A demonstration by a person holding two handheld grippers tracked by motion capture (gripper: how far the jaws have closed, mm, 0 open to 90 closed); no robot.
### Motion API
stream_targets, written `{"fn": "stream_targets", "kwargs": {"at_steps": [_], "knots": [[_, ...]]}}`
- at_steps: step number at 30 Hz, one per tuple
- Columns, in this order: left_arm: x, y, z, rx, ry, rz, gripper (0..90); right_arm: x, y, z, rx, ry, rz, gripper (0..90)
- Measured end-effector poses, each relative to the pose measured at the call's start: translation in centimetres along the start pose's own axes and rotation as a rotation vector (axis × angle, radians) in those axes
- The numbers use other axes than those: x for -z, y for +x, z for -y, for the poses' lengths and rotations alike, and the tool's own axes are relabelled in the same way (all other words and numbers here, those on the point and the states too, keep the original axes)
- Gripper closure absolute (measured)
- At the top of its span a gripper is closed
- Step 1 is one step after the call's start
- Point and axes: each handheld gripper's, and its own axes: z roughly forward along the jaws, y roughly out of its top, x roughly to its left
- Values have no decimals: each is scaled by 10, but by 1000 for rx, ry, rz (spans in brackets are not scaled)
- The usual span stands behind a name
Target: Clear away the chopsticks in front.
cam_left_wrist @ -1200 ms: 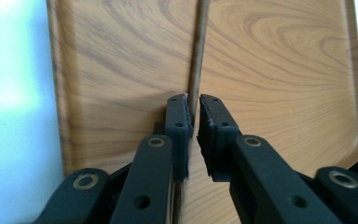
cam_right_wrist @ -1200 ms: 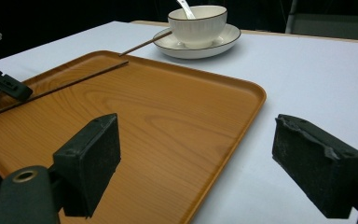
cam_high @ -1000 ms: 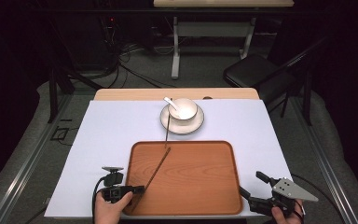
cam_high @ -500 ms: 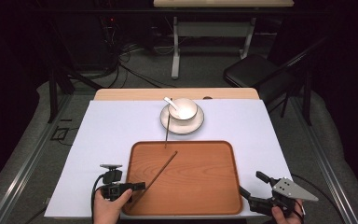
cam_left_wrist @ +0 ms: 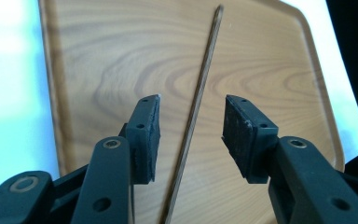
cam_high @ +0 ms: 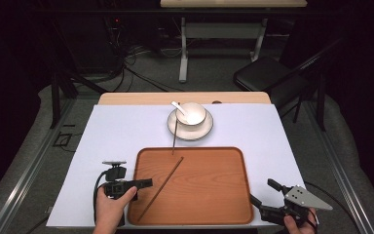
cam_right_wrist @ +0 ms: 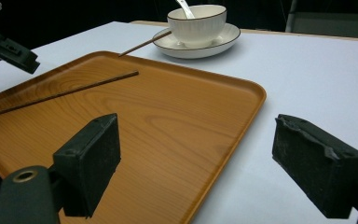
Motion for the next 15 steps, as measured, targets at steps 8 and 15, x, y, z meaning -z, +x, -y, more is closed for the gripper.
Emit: {"fn": "stream_targets", "kwargs": {"at_steps": [8, 15], "knots": [[-1, -3, -21, -40, -42, -21, 474, 0, 0, 0, 1, -2, 0, 144], [-3, -5, -36, -54, -56, -38, 428, 0, 0, 0, 2, -2, 0, 144]]}}
